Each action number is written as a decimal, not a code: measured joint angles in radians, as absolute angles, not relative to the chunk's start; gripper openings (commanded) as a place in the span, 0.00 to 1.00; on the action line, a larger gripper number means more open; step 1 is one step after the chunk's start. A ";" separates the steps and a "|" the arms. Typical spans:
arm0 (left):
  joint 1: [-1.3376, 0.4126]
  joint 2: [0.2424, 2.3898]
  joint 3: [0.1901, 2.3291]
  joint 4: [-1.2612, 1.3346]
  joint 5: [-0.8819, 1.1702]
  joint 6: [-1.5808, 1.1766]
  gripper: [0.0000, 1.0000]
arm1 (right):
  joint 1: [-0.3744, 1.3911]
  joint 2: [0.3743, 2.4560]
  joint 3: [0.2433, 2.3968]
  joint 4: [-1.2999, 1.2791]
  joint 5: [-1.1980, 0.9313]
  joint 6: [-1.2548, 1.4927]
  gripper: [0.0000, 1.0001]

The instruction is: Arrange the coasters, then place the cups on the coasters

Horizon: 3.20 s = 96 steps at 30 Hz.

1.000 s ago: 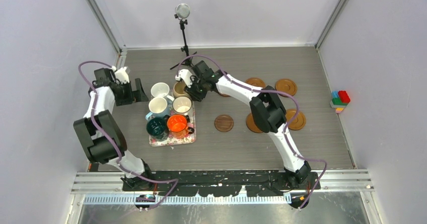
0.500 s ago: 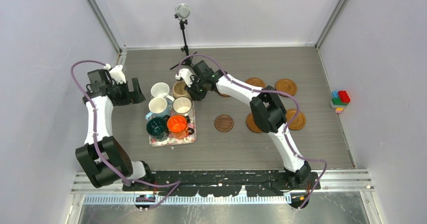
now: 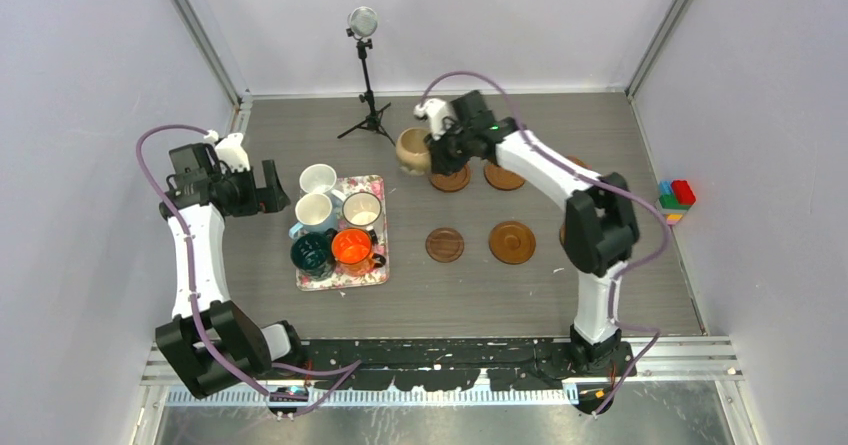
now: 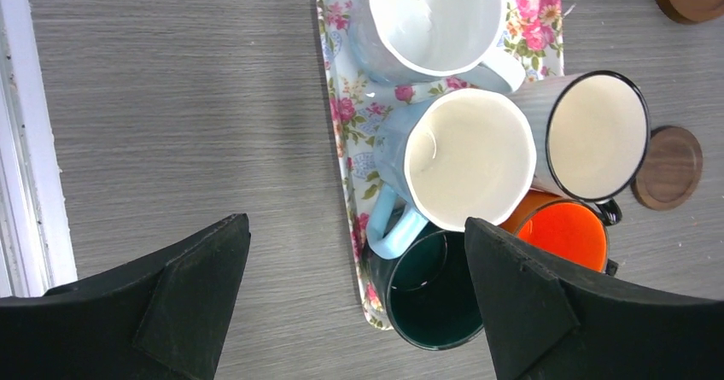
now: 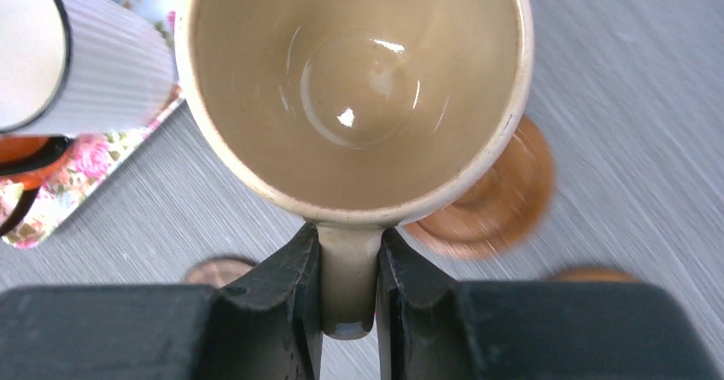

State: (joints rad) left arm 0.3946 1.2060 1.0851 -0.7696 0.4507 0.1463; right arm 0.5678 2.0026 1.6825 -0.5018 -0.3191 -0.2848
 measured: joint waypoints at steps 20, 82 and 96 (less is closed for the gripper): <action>0.395 1.216 1.123 -0.872 0.601 0.212 1.00 | -0.187 1.566 1.194 -0.528 -0.385 -0.424 0.00; 0.395 1.249 1.120 -0.873 0.587 0.212 1.00 | -0.349 1.709 1.158 -0.457 -0.523 -0.691 0.75; 0.392 1.283 1.111 -0.873 0.592 0.214 1.00 | -0.054 1.533 1.383 -0.630 -0.443 -0.486 0.75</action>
